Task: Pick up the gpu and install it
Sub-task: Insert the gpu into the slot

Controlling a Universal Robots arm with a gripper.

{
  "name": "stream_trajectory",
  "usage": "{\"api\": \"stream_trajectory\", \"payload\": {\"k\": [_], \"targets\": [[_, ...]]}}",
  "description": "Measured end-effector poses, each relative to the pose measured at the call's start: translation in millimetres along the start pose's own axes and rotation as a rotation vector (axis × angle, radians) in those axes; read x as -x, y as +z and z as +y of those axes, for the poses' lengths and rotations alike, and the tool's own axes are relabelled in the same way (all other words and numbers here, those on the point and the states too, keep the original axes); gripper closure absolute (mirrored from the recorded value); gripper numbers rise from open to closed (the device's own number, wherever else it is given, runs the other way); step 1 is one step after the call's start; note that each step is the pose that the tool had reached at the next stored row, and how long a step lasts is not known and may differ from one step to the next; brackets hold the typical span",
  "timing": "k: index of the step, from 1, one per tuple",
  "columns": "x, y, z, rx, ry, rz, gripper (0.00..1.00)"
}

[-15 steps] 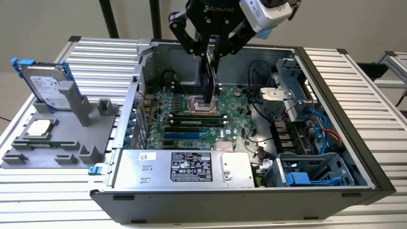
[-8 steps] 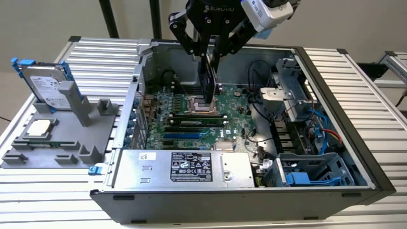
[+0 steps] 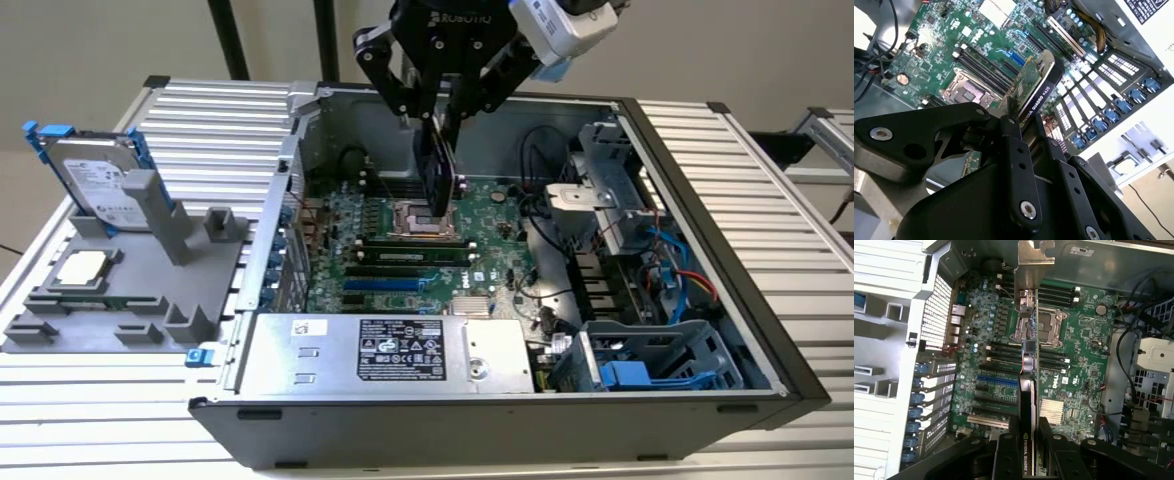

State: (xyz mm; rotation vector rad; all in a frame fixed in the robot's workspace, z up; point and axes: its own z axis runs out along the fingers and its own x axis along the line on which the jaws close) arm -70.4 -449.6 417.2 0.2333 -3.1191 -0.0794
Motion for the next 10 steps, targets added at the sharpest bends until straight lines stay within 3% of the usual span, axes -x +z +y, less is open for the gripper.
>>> {"api": "stream_trajectory", "payload": {"k": [10], "targets": [[0.0,0.0,0.0,-0.0004,-0.048,0.0025,1.00]]}}
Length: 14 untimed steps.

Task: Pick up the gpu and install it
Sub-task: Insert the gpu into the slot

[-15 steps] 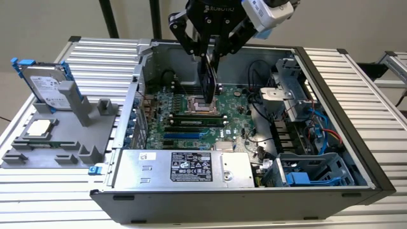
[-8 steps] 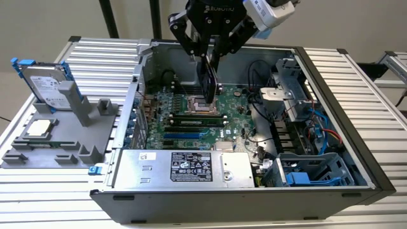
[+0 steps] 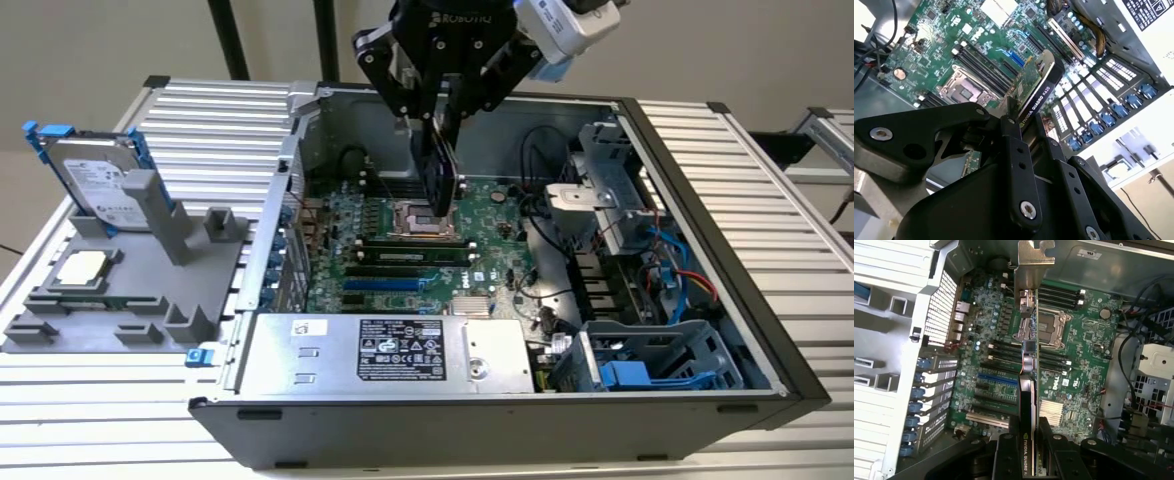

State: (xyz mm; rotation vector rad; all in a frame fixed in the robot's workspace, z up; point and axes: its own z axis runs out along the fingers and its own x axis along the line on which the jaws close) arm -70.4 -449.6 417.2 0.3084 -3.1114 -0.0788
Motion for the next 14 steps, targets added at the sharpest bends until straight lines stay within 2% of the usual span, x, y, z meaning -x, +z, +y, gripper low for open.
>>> {"api": "stream_trajectory", "payload": {"k": [14], "targets": [[0.0,0.0,0.0,-0.0006,-0.065,0.0034,1.00]]}}
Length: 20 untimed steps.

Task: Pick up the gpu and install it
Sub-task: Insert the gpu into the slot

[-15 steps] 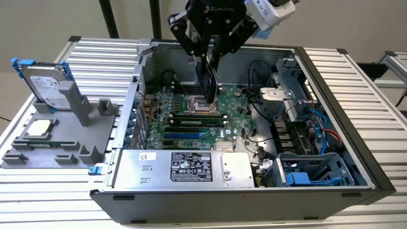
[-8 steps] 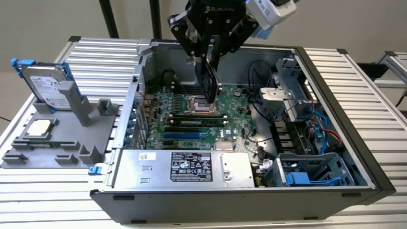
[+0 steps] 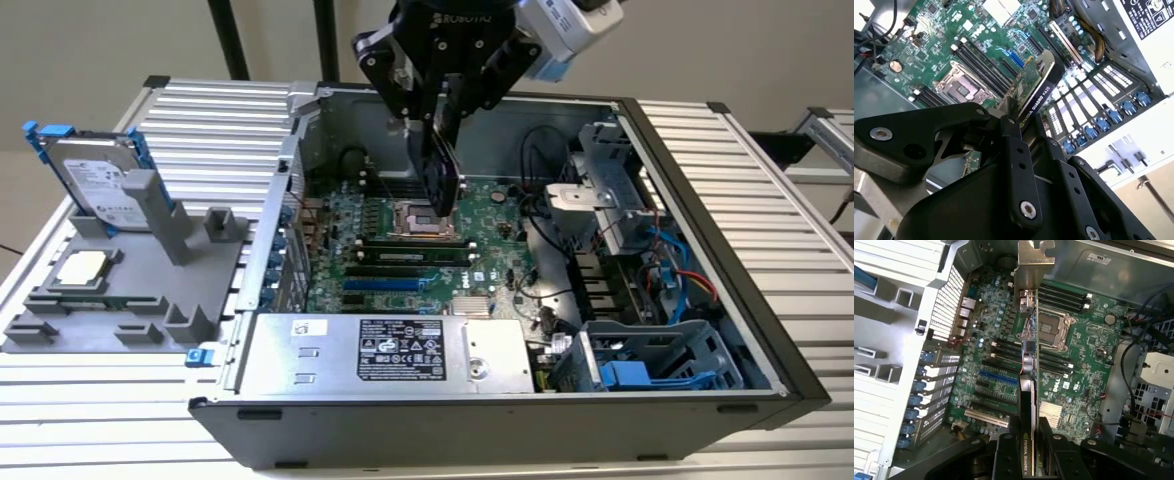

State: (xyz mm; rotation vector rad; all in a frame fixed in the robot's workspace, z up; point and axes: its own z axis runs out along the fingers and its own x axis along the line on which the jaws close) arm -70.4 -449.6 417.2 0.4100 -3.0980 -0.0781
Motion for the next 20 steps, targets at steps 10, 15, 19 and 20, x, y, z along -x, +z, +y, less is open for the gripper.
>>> {"api": "stream_trajectory", "payload": {"k": [10,15,19,20], "targets": [[0.0,0.0,0.0,-0.0004,-0.046,0.0023,1.00],[0.0,0.0,0.0,-0.0007,-0.068,0.0035,1.00],[0.0,0.0,0.0,-0.0008,-0.086,0.0044,1.00],[0.0,0.0,0.0,-0.0008,-0.090,0.0046,1.00]]}}
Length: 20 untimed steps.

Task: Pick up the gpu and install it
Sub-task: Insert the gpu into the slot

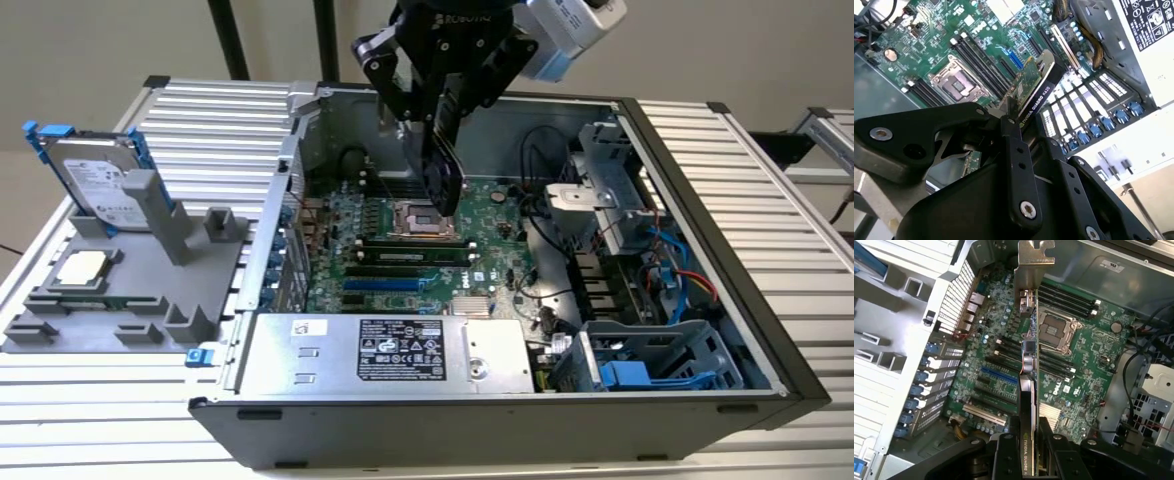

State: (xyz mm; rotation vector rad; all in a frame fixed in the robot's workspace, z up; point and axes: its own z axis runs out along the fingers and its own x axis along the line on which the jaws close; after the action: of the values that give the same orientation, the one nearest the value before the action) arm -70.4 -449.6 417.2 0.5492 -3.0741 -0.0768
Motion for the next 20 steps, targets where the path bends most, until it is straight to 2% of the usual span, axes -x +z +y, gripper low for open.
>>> {"api": "stream_trajectory", "payload": {"k": [11,20], "targets": [[0.0,0.0,0.0,-0.0003,-0.039,0.0020,1.00],[0.0,0.0,0.0,-0.0004,-0.048,0.0025,1.00]]}}
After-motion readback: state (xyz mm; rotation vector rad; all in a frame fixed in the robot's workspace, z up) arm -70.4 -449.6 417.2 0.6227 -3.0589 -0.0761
